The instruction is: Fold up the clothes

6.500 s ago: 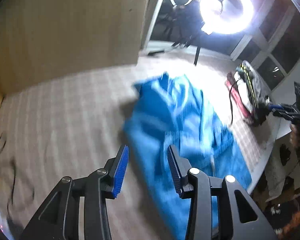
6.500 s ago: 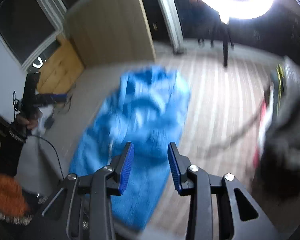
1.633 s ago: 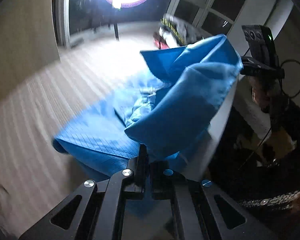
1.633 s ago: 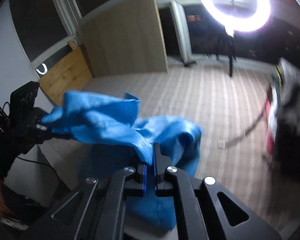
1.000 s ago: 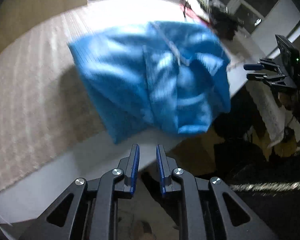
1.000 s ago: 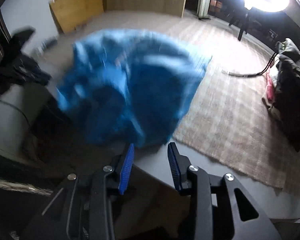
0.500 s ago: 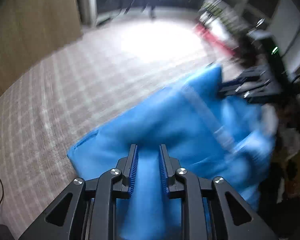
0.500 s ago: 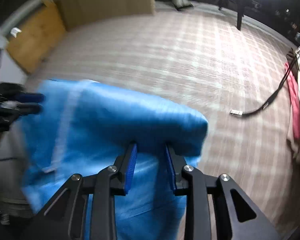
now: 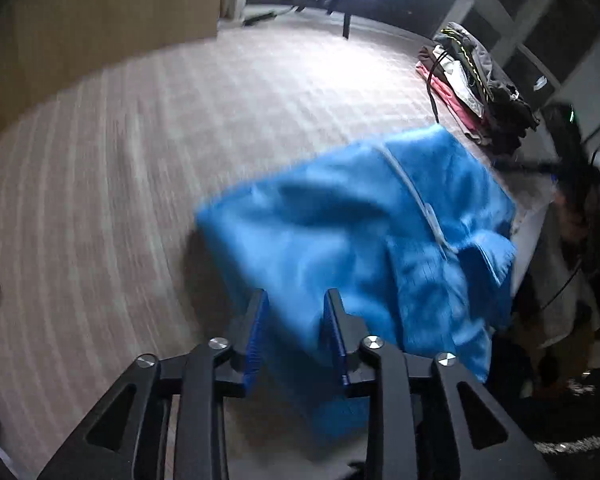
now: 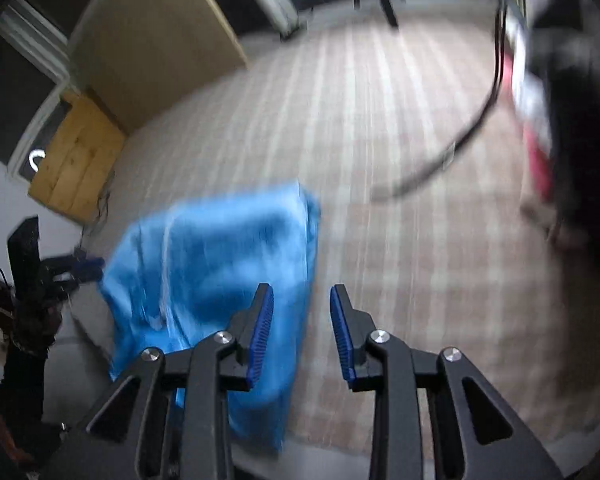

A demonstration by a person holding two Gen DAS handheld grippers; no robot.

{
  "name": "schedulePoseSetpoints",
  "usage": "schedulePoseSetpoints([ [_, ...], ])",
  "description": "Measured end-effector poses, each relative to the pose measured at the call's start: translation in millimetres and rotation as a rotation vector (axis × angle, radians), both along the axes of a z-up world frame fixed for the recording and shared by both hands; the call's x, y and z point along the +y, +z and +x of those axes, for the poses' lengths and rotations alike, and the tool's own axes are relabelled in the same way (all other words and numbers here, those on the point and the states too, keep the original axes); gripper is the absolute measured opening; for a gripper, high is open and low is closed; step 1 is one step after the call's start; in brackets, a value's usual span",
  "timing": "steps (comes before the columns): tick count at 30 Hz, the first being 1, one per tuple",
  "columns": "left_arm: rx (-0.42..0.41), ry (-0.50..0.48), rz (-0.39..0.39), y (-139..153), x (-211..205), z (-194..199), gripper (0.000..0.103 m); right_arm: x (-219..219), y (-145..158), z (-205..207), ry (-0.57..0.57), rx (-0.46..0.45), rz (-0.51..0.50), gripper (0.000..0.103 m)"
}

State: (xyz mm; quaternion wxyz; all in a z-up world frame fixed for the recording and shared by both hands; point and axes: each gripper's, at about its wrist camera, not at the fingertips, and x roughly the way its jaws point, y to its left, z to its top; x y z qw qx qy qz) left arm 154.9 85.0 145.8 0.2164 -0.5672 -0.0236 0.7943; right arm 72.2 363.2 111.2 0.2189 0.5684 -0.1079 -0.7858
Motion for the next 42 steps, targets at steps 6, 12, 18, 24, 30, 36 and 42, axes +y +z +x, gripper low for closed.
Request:
schedulePoseSetpoints([
  [6,-0.072,0.077,0.057,-25,-3,8,0.033,-11,-24,38,0.035,-0.086,-0.073,0.034],
  [12,-0.109,0.071,-0.072,-45,-9,10,0.028,-36,-26,51,0.108,-0.114,-0.118,0.033],
  [18,-0.032,0.1,-0.121,-6,-23,27,0.024,-47,20,76,0.178,0.032,0.112,0.033],
  [24,0.085,-0.005,-0.053,11,23,12,0.027,-61,48,63,0.175,0.219,0.08,0.033],
  [30,-0.018,-0.019,-0.12,-40,30,-4,0.021,-90,-27,39,0.236,0.107,0.184,0.032],
  [36,0.103,-0.086,-0.097,20,40,42,0.029,-55,32,61,0.198,0.187,0.123,0.032],
  [42,0.183,-0.387,-0.113,39,117,114,0.048,-45,56,114,0.241,0.204,0.057,0.047],
])
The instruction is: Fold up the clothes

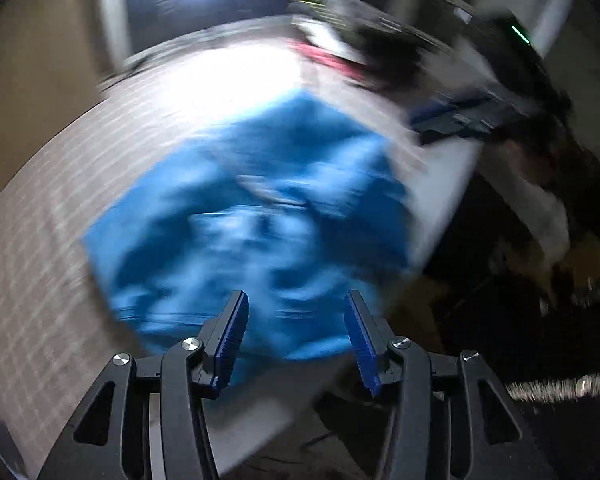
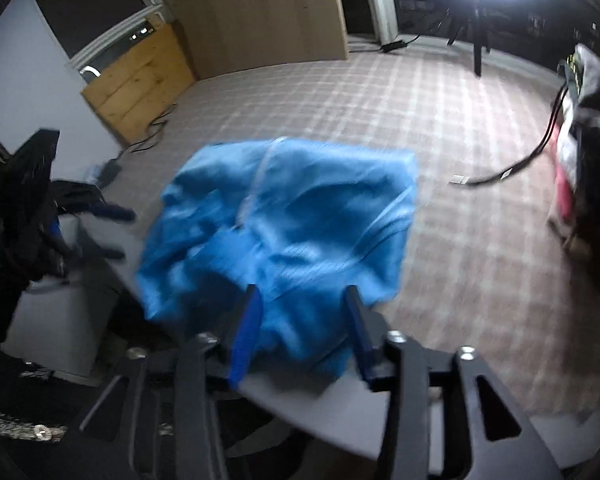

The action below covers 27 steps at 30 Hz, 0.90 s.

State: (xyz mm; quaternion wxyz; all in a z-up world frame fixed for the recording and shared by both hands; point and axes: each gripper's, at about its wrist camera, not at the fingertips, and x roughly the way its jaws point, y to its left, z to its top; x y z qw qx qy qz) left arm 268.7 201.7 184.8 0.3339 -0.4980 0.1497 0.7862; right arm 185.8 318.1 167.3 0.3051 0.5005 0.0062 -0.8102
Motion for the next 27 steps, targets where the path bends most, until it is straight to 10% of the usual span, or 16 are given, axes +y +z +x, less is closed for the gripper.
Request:
schedulePoseSetpoints([
  [11,0.055,-0.246,-0.271,-54,56,33,0.042,-49,-62,13,0.055,-0.115,0.014,0.047],
  [16,-0.01,-0.189,-0.238,-62,42,16,0.004,-56,-62,15,0.077,-0.109,0.005,0.04],
  [19,-0.002,-0.172,-0.185,-48,32,14,0.003,-59,-61,13,0.09,-0.101,0.008,0.004],
  [27,0.039,-0.1,-0.129,-11,-3,6,0.002,-14,-41,-8,-0.052,-0.083,-0.187,0.002],
])
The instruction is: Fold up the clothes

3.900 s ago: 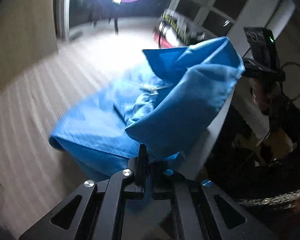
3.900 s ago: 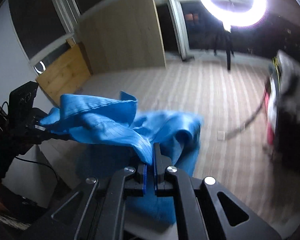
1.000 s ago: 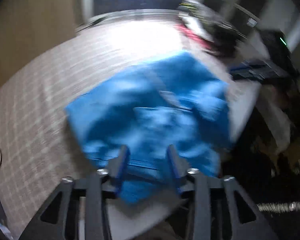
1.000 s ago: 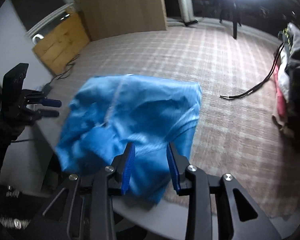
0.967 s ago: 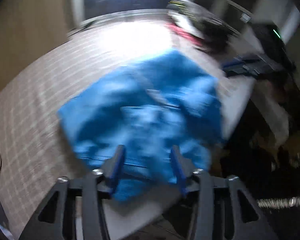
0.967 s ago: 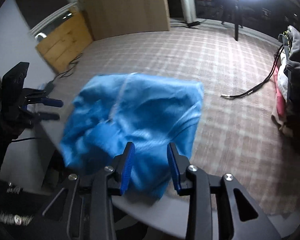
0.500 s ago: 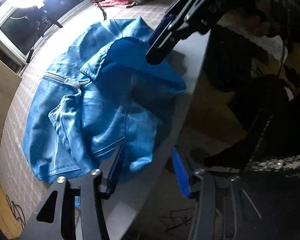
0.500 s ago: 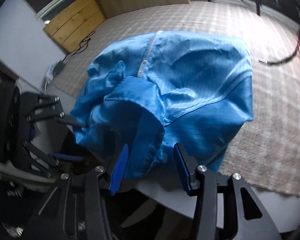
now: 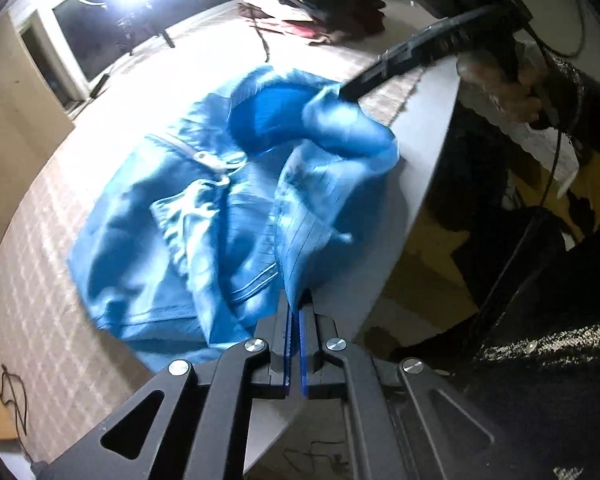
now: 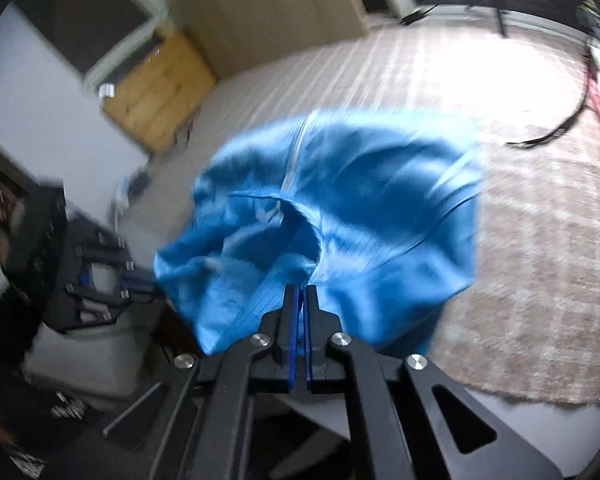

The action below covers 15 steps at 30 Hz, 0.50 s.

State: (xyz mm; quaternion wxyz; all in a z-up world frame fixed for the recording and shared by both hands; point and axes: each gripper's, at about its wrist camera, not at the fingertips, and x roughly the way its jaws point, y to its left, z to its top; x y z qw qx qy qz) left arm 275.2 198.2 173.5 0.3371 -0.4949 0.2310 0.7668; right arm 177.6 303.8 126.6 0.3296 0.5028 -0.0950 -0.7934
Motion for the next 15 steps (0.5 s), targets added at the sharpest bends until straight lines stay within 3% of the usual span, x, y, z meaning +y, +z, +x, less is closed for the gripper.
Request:
schedulePoseSetpoints([
  [3,-0.012,0.027,0.002,3,-8,2,0.002,23,3,-11,-0.101,0.008,-0.014,0.001],
  [7,-0.017,0.034,-0.014,0,1,4,0.002,20,15,-2,-0.058,0.014,0.046,0.004],
  [9,-0.019,0.03,-0.007,0,3,-1,0.002,5,20,12,0.013,-0.034,0.099,0.017],
  [11,-0.019,0.03,-0.002,-1,5,-7,0.002,-6,17,24,-0.008,-0.08,0.128,0.055],
  [15,-0.014,0.023,0.0,1,8,-8,0.002,-15,-8,27,-0.089,-0.222,0.095,0.057],
])
